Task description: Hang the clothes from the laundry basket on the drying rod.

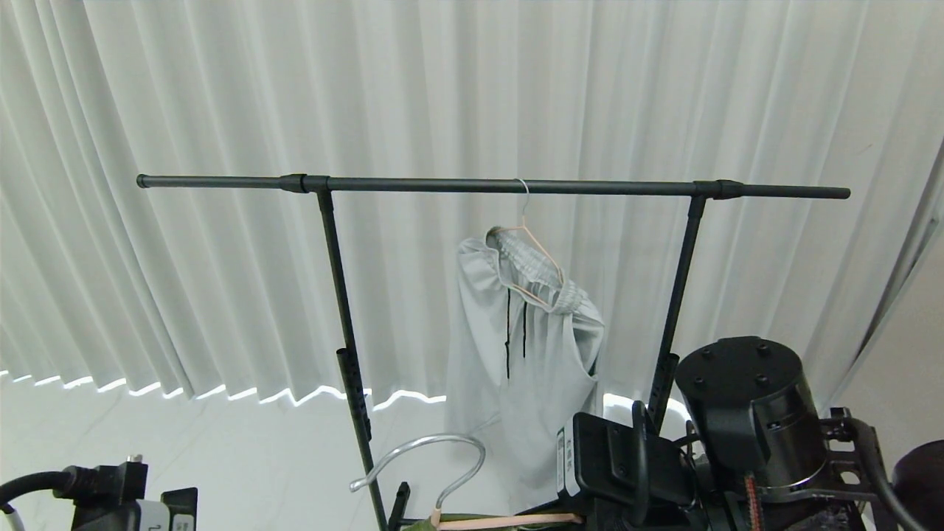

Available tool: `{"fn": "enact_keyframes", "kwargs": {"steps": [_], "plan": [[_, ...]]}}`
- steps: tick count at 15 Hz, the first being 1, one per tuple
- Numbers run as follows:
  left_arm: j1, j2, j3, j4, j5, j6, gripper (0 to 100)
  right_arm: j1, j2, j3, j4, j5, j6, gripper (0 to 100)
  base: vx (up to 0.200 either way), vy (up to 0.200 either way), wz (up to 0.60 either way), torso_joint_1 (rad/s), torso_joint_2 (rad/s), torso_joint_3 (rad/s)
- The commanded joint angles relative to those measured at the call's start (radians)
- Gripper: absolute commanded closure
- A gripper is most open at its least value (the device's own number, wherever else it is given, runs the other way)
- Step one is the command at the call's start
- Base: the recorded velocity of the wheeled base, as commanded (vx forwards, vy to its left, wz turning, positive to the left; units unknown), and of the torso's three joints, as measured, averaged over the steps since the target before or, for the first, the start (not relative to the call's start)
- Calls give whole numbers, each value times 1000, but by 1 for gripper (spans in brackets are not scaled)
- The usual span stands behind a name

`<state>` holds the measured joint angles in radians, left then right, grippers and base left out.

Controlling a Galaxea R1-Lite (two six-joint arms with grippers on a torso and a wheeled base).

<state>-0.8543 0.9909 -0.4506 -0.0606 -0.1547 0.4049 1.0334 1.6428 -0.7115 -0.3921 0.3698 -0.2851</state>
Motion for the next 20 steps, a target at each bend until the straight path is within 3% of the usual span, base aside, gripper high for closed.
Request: {"fn": "enact_keyframes", "kwargs": {"steps": [1,3,4,8,10,15,20], "plan": [[0,5,1,-1,1,2,100,0,-3,0,-1,0,0,100,0,0,0,0,0,0],[0,5,3,-1,6,6,100,0,-9,1,-1,-3,0,100,0,0,0,0,0,0],[0,6,3,-1,7,12,0,0,-14,1,-1,-3,0,100,0,0,0,0,0,0],[3,11,7,-1,9,11,0,-7,-60,9,13,-9,0,100,0,0,0,0,0,0],[17,5,1,-1,12,2,0,-21,-107,29,81,-9,0,100,0,0,0,0,0,0],[113,-32,17,-1,12,2,0,-185,-232,50,230,-38,1,100,0,0,0,0,0,0],[322,-41,142,-2,60,49,0,-291,-327,49,306,-38,-2,100,0,0,0,0,0,0]]}}
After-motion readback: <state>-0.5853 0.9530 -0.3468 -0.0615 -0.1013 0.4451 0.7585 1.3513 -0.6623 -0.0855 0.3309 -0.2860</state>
